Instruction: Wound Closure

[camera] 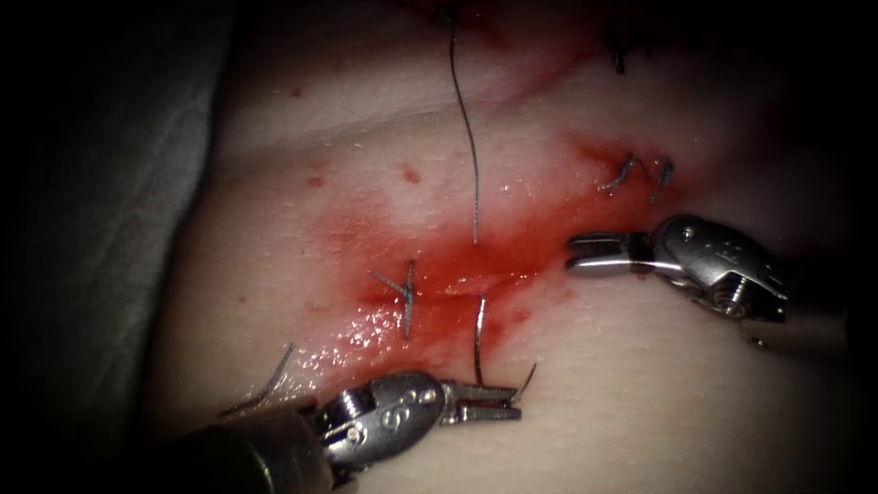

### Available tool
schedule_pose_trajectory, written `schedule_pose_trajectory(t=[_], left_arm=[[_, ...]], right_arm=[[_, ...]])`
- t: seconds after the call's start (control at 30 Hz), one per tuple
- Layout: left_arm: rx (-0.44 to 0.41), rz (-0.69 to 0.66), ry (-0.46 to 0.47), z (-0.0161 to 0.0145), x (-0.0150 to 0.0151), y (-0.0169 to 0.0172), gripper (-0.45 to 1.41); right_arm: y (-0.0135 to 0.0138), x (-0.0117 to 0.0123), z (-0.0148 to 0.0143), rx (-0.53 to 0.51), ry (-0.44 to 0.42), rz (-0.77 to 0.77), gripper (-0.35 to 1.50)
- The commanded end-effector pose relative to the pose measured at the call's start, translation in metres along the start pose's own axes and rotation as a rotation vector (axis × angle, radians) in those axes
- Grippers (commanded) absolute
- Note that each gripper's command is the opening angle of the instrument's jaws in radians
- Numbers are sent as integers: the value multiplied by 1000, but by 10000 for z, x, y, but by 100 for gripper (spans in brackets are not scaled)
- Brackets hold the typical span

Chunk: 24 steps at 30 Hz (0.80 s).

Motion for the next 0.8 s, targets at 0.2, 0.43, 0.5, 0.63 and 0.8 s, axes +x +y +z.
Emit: schedule_pose_trajectory(t=[0.2, 0.43, 0.5, 0.63, 0.8], left_arm=[[74, 275, 26, -3, 26, -5, -45], [231, 513, 27, -18, 59, -29, -45], [243, 524, 28, -20, 62, -31, -45], [294, 617, 20, -25, 73, -39, -45], [355, 695, -14, -25, 77, -36, -45]], right_arm=[[-10, -7, 6, 49, -7, 69, 80], [-24, -2, -1, 86, -22, 271, 113], [-24, -1, -2, 93, -22, 278, 115], [-25, 8, -5, 103, -11, 371, 118], [-22, 19, -9, 122, -1, 597, 117]])
